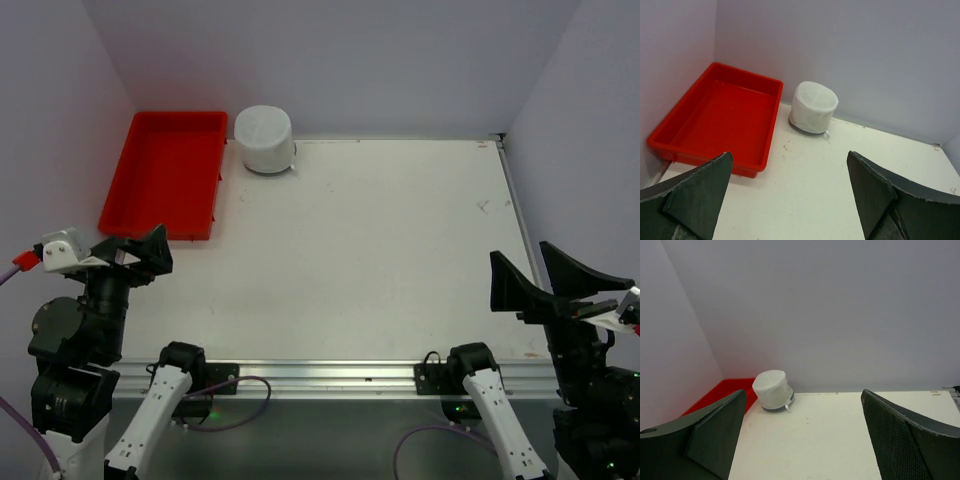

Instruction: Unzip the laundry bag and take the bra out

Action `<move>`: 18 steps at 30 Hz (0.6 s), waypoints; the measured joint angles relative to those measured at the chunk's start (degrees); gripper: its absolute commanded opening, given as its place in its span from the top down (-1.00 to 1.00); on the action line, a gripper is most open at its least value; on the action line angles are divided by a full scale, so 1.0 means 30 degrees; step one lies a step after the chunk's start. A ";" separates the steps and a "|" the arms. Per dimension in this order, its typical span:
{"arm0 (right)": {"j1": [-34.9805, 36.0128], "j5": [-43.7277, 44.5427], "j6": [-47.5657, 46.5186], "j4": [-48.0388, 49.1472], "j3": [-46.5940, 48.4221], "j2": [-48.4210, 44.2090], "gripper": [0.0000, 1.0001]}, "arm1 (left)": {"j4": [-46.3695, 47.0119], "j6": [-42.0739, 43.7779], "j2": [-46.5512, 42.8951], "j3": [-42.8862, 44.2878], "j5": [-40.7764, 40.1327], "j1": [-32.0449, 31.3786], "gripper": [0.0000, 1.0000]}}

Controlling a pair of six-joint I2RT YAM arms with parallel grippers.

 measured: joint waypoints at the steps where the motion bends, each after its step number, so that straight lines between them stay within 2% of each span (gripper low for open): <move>1: 0.0000 0.0000 0.0007 0.0095 -0.0109 0.0000 -0.97 | -0.0029 0.0000 0.0117 -0.0117 0.0015 -0.0007 -1.00; 5: 0.0000 -0.0160 0.0386 0.0546 -0.1013 0.0066 -0.97 | 0.0138 0.0007 0.0809 -0.0809 0.0255 -0.0044 -1.00; 9: 0.0007 -0.1311 0.1290 0.1326 -0.2841 0.0488 -0.97 | 0.0998 -0.0146 0.2798 -0.1967 0.1297 -0.0073 -1.00; 13: 0.0000 -0.2463 0.2419 0.1545 -0.4750 0.1967 -0.97 | 0.3038 -0.0692 0.7315 -0.2659 0.2798 -0.0080 -1.00; 18: 0.0000 -0.3789 0.3599 0.1916 -0.6528 0.3716 -0.97 | 0.7125 -0.1545 1.3682 -0.2579 0.4503 -0.0073 -1.00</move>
